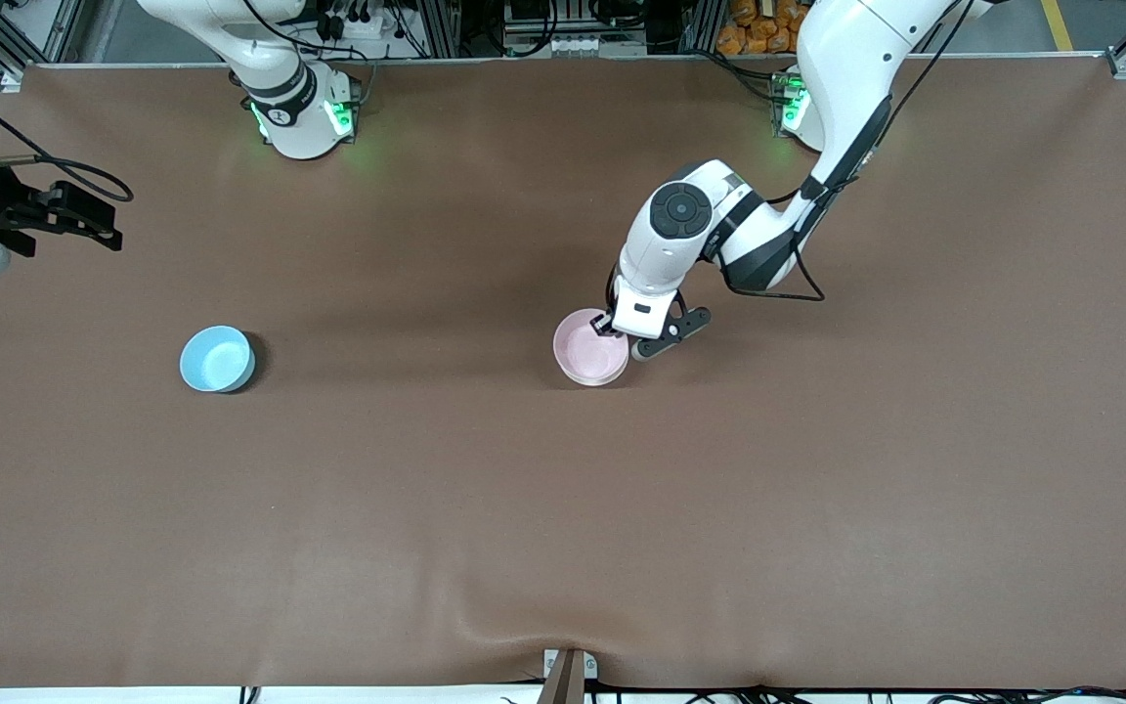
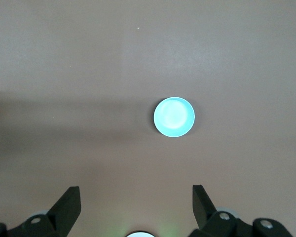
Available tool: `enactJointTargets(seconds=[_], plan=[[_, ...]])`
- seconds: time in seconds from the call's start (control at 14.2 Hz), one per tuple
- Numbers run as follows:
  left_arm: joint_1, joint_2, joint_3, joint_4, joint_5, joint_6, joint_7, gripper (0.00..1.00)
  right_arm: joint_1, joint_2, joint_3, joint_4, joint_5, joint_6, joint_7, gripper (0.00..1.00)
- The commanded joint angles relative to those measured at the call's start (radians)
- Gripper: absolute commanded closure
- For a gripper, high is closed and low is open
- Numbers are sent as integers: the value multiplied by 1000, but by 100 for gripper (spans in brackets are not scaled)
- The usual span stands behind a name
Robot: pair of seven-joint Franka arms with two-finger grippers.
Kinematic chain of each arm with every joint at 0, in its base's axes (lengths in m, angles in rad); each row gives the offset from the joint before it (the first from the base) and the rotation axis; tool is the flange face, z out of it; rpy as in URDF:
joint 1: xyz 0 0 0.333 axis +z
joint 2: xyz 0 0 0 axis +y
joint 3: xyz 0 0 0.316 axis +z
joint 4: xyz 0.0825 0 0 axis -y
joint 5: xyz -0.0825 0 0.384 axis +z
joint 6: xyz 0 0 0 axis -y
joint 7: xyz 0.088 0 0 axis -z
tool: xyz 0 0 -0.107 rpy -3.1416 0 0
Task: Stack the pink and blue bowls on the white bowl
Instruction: 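Lower the pink bowl into the white bowl and open the left gripper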
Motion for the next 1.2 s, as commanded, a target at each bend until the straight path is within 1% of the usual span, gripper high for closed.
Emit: enactJointTargets(seconds=[0.0,0.35,0.42,0.49,0.64,0.71,0.85,0.92,0.99,1.13], plan=[[4,-36,5,-48,26,2,-26,100,-21,-4,11,-1,16,-5,-10,0],[8,-27,2,-37,24,2,-26,100,-21,-4,11,-1,15,-7,-8,0],[11,-26,1,-33,23,2,-27,56,-21,-4,11,-1,16,-7,-8,0],[7,-27,2,-28,14,2,-31,1,-21,-4,11,-1,15,-7,-8,0],[19,-35,2,7,15,-18,-15,0,-19,-4,9,-1,15,-7,-8,0],[27,-41,2,33,17,-63,-15,0,-21,-4,11,-1,16,-7,-8,0],[54,-102,2,140,12,-210,-6,0,-21,-4,11,-1,15,-7,-8,0],[85,-116,-7,214,10,-304,33,0,-21,-4,9,-1,16,-7,-8,0],[105,-122,-17,301,7,-418,108,0,-21,-2,11,-1,15,-7,-8,0],[160,-136,-18,454,-11,-626,265,0,-24,5,9,4,15,-5,-8,0]])
